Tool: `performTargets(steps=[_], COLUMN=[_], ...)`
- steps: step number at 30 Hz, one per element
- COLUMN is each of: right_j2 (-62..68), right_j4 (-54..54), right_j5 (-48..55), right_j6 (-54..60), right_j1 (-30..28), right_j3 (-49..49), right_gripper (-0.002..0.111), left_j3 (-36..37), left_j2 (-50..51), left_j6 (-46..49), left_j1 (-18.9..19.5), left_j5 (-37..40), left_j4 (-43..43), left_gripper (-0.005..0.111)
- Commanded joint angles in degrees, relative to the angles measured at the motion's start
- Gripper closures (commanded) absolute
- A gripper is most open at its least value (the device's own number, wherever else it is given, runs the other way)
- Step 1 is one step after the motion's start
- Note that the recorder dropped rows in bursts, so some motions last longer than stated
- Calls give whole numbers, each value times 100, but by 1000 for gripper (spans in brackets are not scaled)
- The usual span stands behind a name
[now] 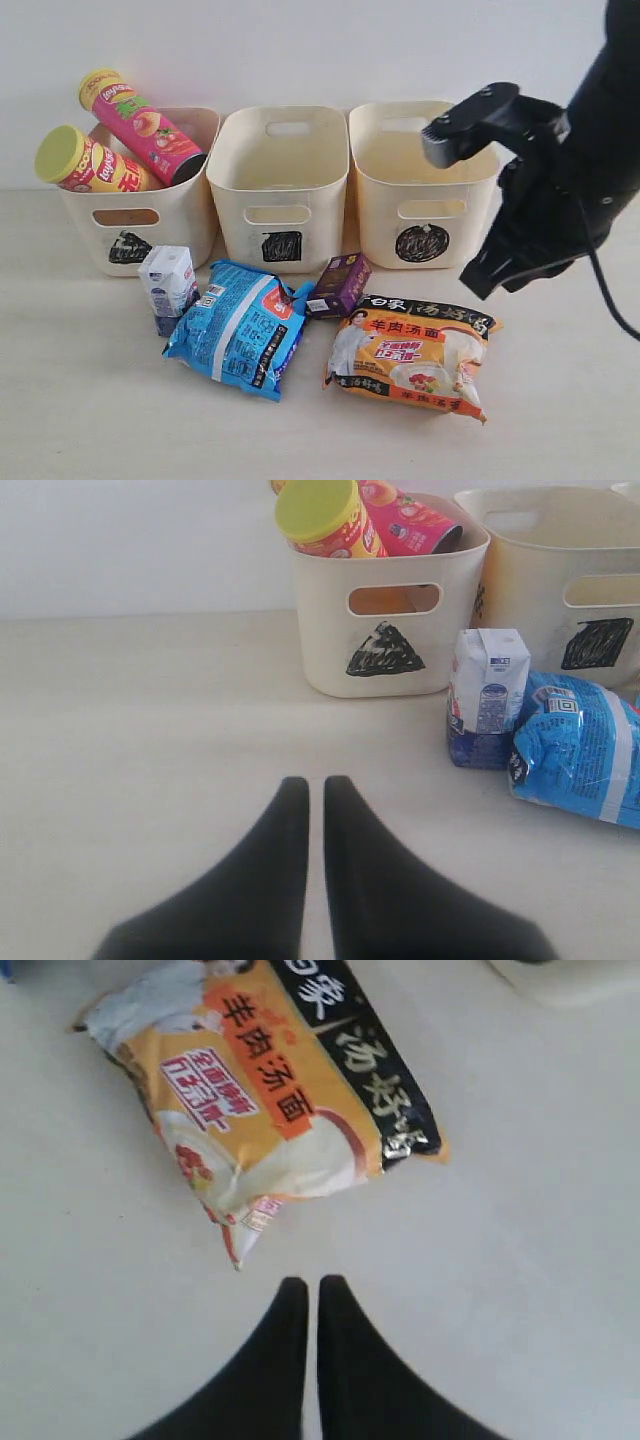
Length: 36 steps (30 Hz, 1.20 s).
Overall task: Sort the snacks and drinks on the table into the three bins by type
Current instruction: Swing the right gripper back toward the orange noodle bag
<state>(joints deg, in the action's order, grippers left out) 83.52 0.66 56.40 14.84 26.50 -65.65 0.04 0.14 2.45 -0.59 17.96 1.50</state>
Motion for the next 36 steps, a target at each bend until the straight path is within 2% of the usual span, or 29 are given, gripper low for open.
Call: performTargets(steps=[1,4,12,16,18,20,22,27,29,36], right_j2=[-108,-108,-108,-108,-97,-51,51,382,571,1296], right_j4=[-210,-512,-1597,-2412,-2818,-3200,-3818,-5102,-5283,-5346], right_j5=[48,90,-48,-190,-190,-150,-110,-371,-486,-1227], right_j6=[78,243,742,1040,1140,1282,1614,2152,2194,2152], right_j1=[-727,-1374,-2563,-2977,-3067,-3055,-3055,-3055,-3027,-2359], right_j3=[167,266,692,942,1091,1257,1431,1765,1816,1827], right_gripper=[109,109,109,108,103,94,77,14,6,6], left_j3=[-4,-4,-4,-4,-4,-4,-4,-4,-4,-4], left_j2=[-14,-14,-14,-14,-14,-14,-14,-14,-14,-14], left_j6=[14,14,14,14,14,14,14,14,14,14], left_j1=[11,11,11,11,11,11,11,11,11,11], left_j5=[-13,-13,-13,-13,-13,-13,-13,-13,-13,-13], left_j4=[63,63,63,63,63,63,63,63,63,63], left_gripper=[102,102,102,102,102,102,102,102,102,102])
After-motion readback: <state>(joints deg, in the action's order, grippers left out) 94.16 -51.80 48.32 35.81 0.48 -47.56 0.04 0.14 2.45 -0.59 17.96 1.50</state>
